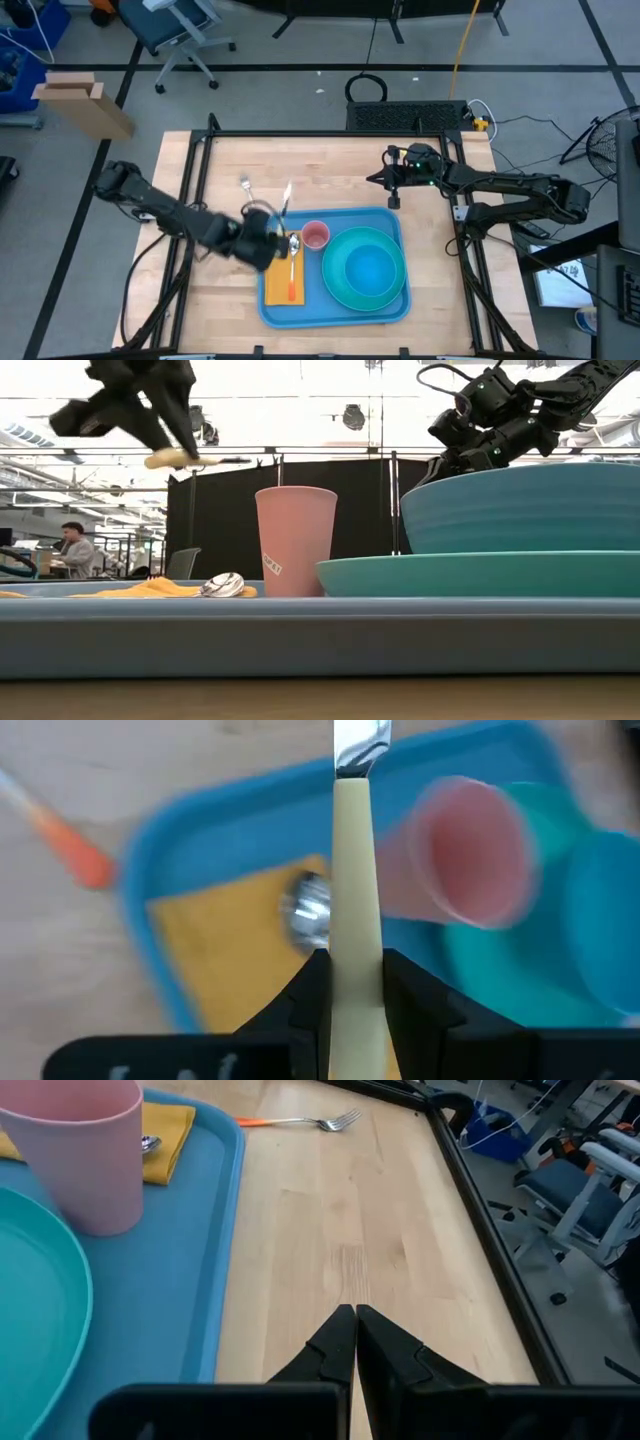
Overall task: Set up tray
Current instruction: Put the yellow knife on the yellow napkin
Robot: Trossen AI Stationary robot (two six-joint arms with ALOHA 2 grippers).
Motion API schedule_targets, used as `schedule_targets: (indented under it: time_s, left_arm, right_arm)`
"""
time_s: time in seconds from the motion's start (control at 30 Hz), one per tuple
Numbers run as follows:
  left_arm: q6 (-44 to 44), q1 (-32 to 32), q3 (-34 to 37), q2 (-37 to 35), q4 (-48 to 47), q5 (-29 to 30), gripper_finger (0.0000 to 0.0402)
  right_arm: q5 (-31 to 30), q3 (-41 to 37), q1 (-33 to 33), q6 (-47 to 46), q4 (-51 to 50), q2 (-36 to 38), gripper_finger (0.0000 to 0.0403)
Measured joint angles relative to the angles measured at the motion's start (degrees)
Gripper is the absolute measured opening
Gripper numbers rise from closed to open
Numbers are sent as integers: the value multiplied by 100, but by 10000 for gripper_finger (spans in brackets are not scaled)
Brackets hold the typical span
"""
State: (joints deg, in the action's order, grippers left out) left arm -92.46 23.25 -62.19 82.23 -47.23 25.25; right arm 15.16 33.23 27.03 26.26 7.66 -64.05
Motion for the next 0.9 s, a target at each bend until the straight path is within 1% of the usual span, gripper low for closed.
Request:
schedule_targets:
  time_s: [0.1,0.23,0.37,0.47,0.53,0.6,0.63,0.77,0.83,0.9]
  left_arm:
    - [-453,526,11,222,329,522,70]
    - [-982,964,8,622,569,733,70]
    - [-1157,1346,4,865,796,1185,70]
    - [-1433,1644,4,850,744,1552,70]
    - [-1685,1807,4,849,755,1700,70]
    - [-1952,1912,4,855,722,1632,70]
    - [-2120,1938,4,854,704,1502,70]
    - [-2626,1757,-98,1120,617,738,70]
    - [-2850,1633,-363,1361,343,347,70]
    - [-2938,1499,-852,1739,29,-206,70]
  right_arm:
    - [64,0,0,-62,56,0,6]
    - [830,0,0,-253,62,0,6]
    - [1623,-2,-2,-457,43,0,2]
    - [1946,-2,-2,-593,-29,0,1]
    - [2000,-35,0,-569,-105,0,2]
    - [2006,-128,-2,-462,-52,0,1]
    - [2005,-191,0,-452,30,0,1]
    - [2000,-338,0,-430,265,0,1]
    - [1955,-339,-1,-428,394,0,1]
    - [1954,-339,2,-437,473,0,1]
